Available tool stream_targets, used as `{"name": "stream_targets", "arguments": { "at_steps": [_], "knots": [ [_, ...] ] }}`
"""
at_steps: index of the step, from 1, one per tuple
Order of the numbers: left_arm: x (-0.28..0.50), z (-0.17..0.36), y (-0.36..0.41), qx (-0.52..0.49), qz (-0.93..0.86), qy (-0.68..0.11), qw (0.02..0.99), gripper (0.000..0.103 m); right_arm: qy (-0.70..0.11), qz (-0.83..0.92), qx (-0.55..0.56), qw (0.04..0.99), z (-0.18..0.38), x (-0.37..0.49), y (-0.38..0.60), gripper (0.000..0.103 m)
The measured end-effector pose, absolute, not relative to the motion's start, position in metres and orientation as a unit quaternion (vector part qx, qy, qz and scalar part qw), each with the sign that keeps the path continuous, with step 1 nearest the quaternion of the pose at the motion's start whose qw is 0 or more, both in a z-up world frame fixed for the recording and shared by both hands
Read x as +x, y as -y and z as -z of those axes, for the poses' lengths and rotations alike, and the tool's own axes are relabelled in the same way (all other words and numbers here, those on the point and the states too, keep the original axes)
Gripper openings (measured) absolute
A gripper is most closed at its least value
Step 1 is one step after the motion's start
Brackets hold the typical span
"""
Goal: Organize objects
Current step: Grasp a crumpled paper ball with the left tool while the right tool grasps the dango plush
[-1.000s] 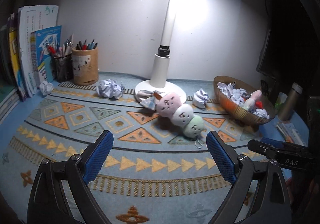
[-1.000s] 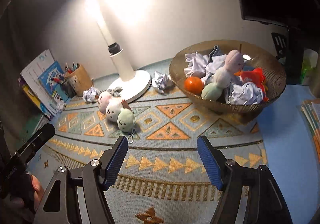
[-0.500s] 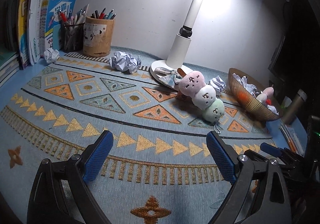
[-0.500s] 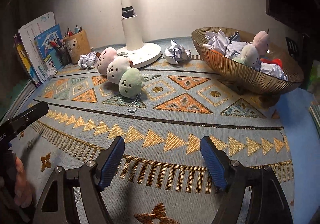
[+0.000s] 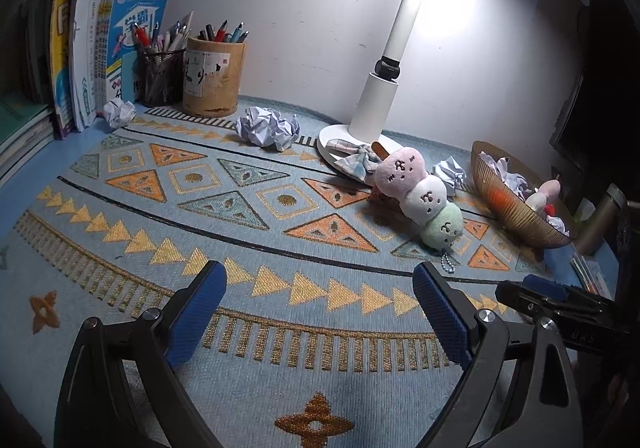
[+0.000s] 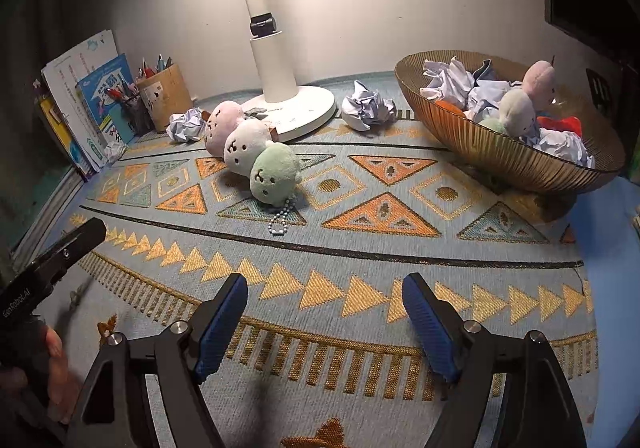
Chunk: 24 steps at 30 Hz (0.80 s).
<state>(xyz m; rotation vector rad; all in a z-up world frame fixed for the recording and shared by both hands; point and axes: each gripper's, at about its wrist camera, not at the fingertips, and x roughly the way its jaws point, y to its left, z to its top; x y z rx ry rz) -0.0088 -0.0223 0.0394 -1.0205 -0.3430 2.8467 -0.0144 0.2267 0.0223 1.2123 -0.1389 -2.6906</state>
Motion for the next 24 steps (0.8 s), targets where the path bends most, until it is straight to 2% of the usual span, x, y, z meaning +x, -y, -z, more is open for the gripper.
{"name": "stream_targets", "arguments": {
  "at_steps": [6, 10, 13, 15, 16, 17, 19, 22, 24],
  "knots": [
    [-0.043, -0.075, 0.064, -0.349, -0.927, 0.124, 0.054, 0.094, -0.106, 0.913, 0.381, 0.103, -0.038, -0.059, -0.164, 0.078],
    [-0.089, -0.077, 0.082, -0.352, -0.933, 0.076, 0.021, 0.094, -0.123, 0.913, 0.377, 0.093, -0.027, -0.092, -0.152, 0.078],
    [-0.128, -0.067, 0.089, -0.368, -0.926, 0.078, 0.028, 0.094, -0.162, 0.912, 0.365, 0.092, -0.022, -0.102, -0.139, 0.078],
    [-0.151, -0.059, 0.090, -0.377, -0.922, 0.078, 0.033, 0.094, -0.179, 0.909, 0.363, 0.096, -0.018, -0.105, -0.129, 0.073],
    [-0.160, -0.055, 0.089, -0.379, -0.922, 0.077, 0.030, 0.094, -0.187, 0.907, 0.365, 0.094, -0.015, -0.108, -0.125, 0.058],
    [-0.167, -0.051, 0.088, -0.383, -0.920, 0.076, 0.031, 0.093, -0.189, 0.905, 0.370, 0.093, -0.013, -0.110, -0.123, 0.053],
    [-0.177, -0.045, 0.086, -0.386, -0.919, 0.077, 0.037, 0.093, -0.163, 0.909, 0.370, 0.101, -0.017, -0.111, -0.129, 0.049],
    [-0.181, -0.041, 0.081, -0.381, -0.920, 0.073, 0.047, 0.094, -0.048, 0.914, 0.383, 0.129, -0.033, -0.113, -0.156, 0.049],
    [-0.187, -0.038, 0.075, -0.383, -0.920, 0.062, 0.047, 0.094, 0.011, 0.912, 0.396, 0.111, -0.038, -0.114, -0.175, 0.049]
  ]
}}
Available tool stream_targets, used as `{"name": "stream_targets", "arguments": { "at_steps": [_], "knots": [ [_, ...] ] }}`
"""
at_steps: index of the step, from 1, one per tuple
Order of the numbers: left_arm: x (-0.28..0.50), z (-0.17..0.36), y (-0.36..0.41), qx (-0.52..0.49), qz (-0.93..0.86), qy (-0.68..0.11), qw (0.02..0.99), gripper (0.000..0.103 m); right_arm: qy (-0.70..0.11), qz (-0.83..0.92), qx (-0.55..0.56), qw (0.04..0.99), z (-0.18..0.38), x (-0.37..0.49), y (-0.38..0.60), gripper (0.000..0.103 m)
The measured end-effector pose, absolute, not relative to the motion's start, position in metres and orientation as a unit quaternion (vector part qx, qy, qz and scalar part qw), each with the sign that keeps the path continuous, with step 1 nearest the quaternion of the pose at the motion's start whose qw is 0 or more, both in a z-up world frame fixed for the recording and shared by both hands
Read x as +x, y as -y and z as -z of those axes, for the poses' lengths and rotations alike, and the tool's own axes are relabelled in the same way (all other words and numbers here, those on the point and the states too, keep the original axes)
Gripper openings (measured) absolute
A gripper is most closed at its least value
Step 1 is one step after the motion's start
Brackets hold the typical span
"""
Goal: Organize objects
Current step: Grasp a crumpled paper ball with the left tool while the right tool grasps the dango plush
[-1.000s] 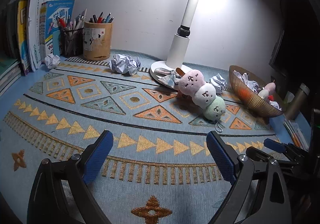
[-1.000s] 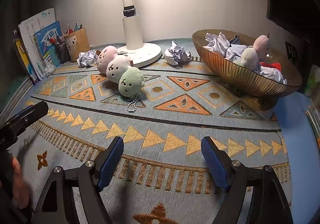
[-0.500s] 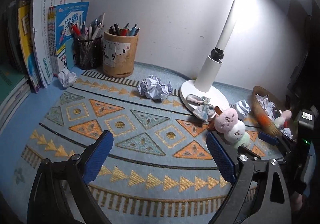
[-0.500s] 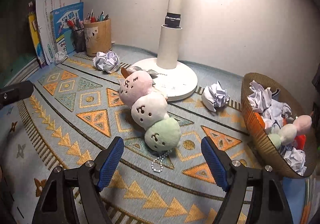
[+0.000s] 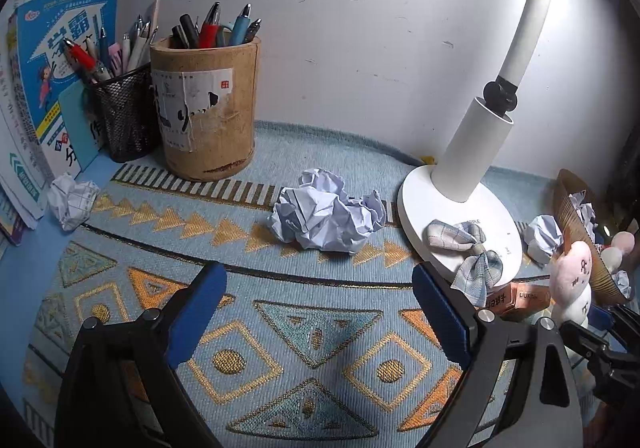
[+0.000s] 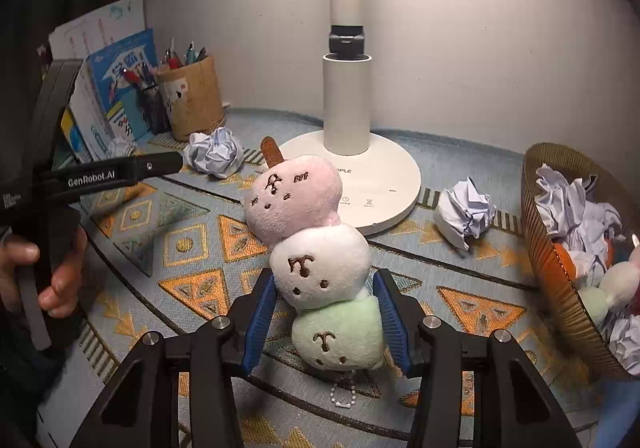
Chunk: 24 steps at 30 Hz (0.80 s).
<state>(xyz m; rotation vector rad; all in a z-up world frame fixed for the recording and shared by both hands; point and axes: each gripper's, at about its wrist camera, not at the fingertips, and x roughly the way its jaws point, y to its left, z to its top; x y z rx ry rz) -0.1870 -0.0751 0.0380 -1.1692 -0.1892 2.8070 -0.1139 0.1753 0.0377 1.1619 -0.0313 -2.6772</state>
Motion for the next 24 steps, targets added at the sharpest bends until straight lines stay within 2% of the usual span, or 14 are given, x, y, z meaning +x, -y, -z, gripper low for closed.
{"name": "stream_targets", "arguments": {
  "at_steps": [4, 7, 9, 11, 13, 14, 17, 21, 22, 23, 24],
  "knots": [
    [-0.209, -0.032, 0.066, -0.386, -0.920, 0.042, 0.048, 0.094, 0.072, 0.889, 0.443, 0.092, -0.028, -0.117, -0.195, 0.049],
    [-0.230, -0.024, 0.066, -0.400, -0.913, 0.063, 0.046, 0.093, 0.105, 0.872, 0.468, 0.092, -0.018, -0.113, -0.205, 0.049],
    [-0.240, -0.020, 0.066, -0.407, -0.909, 0.078, 0.052, 0.086, 0.106, 0.872, 0.470, 0.086, -0.020, -0.109, -0.208, 0.049],
    [-0.247, -0.017, 0.062, -0.418, -0.904, 0.074, 0.059, 0.062, 0.107, 0.865, 0.481, 0.093, -0.019, -0.109, -0.210, 0.054],
    [-0.248, -0.018, 0.058, -0.416, -0.904, 0.069, 0.067, 0.054, 0.120, 0.861, 0.484, 0.099, -0.017, -0.108, -0.214, 0.058],
    [-0.246, -0.019, 0.057, -0.413, -0.905, 0.069, 0.069, 0.050, 0.122, 0.860, 0.484, 0.102, -0.016, -0.108, -0.214, 0.064],
    [-0.235, -0.024, 0.054, -0.413, -0.906, 0.057, 0.074, 0.046, 0.124, 0.852, 0.498, 0.102, -0.008, -0.109, -0.216, 0.073],
    [-0.199, -0.042, 0.052, -0.405, -0.907, 0.064, 0.094, 0.046, 0.091, 0.864, 0.488, 0.087, -0.009, -0.105, -0.211, 0.075],
    [-0.187, -0.048, 0.051, -0.399, -0.910, 0.062, 0.098, 0.046, 0.085, 0.867, 0.483, 0.088, -0.009, -0.105, -0.210, 0.069],
    [-0.174, -0.055, 0.048, -0.394, -0.911, 0.059, 0.104, 0.046, 0.085, 0.867, 0.481, 0.095, -0.009, -0.103, -0.209, 0.052],
    [-0.159, -0.061, 0.045, -0.391, -0.912, 0.057, 0.113, 0.046, 0.094, 0.865, 0.482, 0.103, -0.009, -0.100, -0.210, 0.047]
  ]
}}
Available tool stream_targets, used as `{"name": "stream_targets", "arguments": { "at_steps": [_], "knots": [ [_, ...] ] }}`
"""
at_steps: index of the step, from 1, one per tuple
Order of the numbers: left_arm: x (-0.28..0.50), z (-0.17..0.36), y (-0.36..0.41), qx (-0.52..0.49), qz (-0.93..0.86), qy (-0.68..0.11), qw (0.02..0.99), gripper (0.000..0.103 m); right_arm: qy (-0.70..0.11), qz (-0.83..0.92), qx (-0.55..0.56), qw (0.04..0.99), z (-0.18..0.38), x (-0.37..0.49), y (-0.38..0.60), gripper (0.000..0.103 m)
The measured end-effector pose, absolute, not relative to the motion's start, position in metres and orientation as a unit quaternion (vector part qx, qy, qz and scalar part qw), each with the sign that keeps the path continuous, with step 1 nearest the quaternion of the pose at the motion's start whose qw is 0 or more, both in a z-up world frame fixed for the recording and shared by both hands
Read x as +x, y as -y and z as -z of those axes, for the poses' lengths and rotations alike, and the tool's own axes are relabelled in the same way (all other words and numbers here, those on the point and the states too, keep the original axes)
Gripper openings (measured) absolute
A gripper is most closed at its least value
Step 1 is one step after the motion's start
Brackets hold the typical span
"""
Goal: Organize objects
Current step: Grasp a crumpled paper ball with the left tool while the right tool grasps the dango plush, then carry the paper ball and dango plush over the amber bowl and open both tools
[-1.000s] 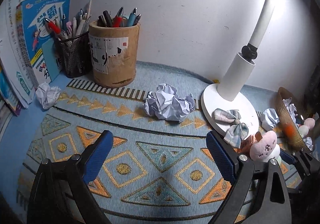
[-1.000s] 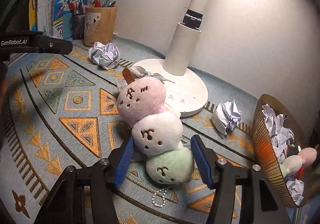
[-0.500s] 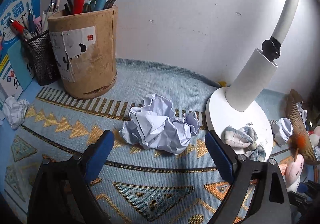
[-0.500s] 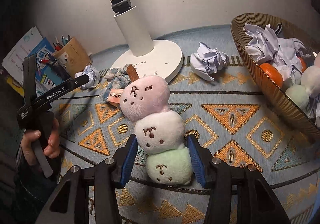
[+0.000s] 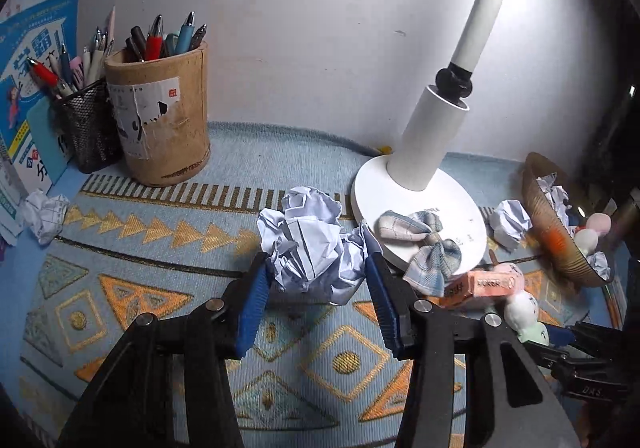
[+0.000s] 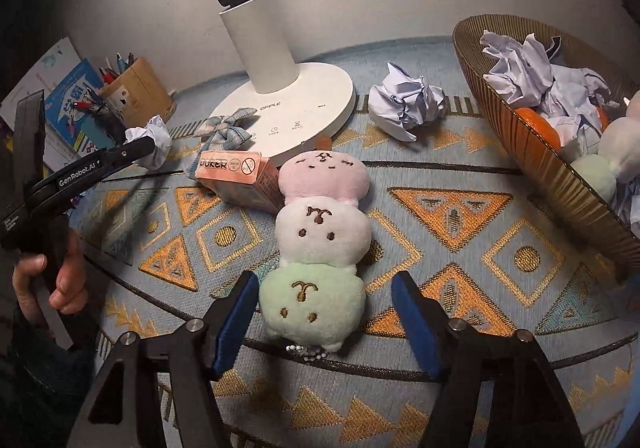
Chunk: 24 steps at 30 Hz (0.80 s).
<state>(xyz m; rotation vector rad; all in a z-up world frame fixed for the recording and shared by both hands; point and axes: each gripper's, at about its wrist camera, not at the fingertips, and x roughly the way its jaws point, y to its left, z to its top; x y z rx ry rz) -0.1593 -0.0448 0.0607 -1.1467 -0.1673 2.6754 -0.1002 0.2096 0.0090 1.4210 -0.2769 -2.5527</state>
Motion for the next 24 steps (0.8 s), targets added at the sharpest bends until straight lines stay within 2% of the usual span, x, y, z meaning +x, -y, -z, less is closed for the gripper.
{"name": "stream_targets", "arguments": {
  "at_steps": [3, 7, 12, 18, 19, 20, 24],
  "knots": [
    [-0.119, -0.077, 0.043, -0.388, -0.903, 0.081, 0.166, 0.046, 0.088, 0.873, 0.470, 0.098, -0.018, -0.080, -0.209, 0.046],
    [-0.070, -0.088, 0.034, -0.369, -0.906, 0.094, 0.187, 0.046, 0.079, 0.879, 0.460, 0.095, -0.033, -0.037, -0.211, 0.046],
    [-0.029, -0.059, 0.018, -0.369, -0.900, 0.138, 0.184, 0.046, 0.070, 0.868, 0.483, 0.097, -0.022, 0.006, -0.209, 0.047],
    [-0.012, -0.034, 0.001, -0.351, -0.919, 0.110, 0.142, 0.046, 0.053, 0.880, 0.455, 0.123, -0.004, 0.020, -0.208, 0.048],
    [-0.010, -0.036, 0.002, -0.342, -0.921, 0.114, 0.149, 0.046, 0.050, 0.882, 0.452, 0.125, -0.003, 0.023, -0.209, 0.052],
    [-0.009, -0.037, 0.002, -0.339, -0.921, 0.113, 0.153, 0.046, 0.049, 0.883, 0.450, 0.125, -0.001, 0.026, -0.209, 0.066],
    [-0.010, -0.036, -0.002, -0.344, -0.922, 0.101, 0.149, 0.046, 0.026, 0.897, 0.424, 0.118, -0.007, 0.036, -0.204, 0.067]
  ]
}}
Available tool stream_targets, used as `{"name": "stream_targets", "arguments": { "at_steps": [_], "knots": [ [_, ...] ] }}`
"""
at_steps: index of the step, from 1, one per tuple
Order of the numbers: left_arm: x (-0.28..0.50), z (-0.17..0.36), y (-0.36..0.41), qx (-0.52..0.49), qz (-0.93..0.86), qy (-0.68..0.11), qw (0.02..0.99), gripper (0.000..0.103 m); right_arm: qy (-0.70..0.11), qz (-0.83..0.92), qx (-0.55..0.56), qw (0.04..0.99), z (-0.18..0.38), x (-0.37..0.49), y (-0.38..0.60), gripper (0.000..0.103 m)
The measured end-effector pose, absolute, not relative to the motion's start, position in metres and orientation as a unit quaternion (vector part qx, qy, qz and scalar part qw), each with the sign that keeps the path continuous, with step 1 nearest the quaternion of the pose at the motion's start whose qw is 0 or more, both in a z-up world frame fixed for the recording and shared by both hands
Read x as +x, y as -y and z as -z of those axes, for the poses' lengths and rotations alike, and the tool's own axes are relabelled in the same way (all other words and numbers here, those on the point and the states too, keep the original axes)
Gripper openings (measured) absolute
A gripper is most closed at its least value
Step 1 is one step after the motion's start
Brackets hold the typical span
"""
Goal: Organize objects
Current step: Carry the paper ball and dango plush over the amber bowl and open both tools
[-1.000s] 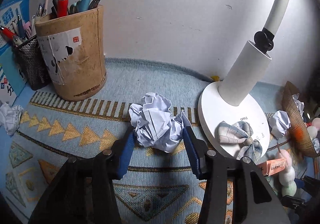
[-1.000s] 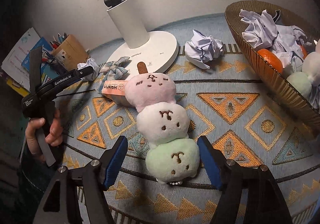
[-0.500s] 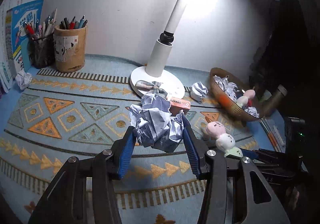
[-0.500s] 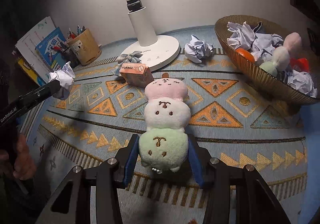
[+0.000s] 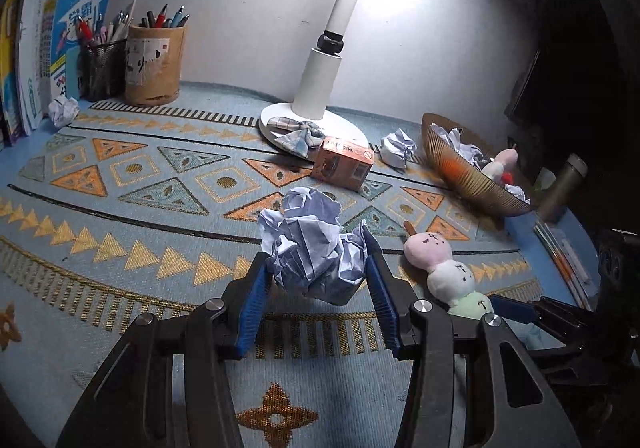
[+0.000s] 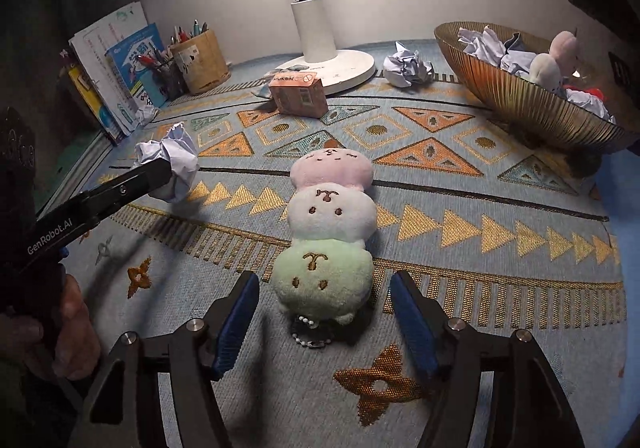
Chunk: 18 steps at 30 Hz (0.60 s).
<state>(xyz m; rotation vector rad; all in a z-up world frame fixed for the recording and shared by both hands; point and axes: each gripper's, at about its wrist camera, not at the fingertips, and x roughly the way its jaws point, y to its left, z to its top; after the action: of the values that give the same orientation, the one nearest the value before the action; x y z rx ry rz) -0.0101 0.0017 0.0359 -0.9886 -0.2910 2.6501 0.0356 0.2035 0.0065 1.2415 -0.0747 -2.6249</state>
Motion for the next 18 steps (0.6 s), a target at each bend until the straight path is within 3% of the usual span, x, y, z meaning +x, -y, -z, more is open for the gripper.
{"name": "stream_targets", "arguments": {
  "at_steps": [5, 13, 15, 17, 18],
  "knots": [
    [-0.010, -0.036, -0.005, -0.344, -0.922, 0.091, 0.150, 0.048, 0.008, 0.896, 0.432, 0.105, -0.002, 0.030, -0.198, 0.067],
    [-0.011, -0.036, -0.006, -0.344, -0.922, 0.093, 0.153, 0.048, 0.079, 0.888, 0.443, 0.099, -0.002, 0.011, -0.216, 0.067],
    [-0.012, -0.036, -0.006, -0.345, -0.921, 0.093, 0.152, 0.048, 0.075, 0.888, 0.445, 0.091, -0.002, 0.005, -0.211, 0.061],
    [-0.012, -0.035, -0.006, -0.346, -0.921, 0.092, 0.152, 0.048, 0.061, 0.888, 0.445, 0.098, -0.002, 0.003, -0.201, 0.044],
    [-0.012, -0.035, -0.007, -0.347, -0.921, 0.090, 0.151, 0.048, 0.049, 0.891, 0.442, 0.091, -0.003, 0.005, -0.196, 0.044]
  ]
}}
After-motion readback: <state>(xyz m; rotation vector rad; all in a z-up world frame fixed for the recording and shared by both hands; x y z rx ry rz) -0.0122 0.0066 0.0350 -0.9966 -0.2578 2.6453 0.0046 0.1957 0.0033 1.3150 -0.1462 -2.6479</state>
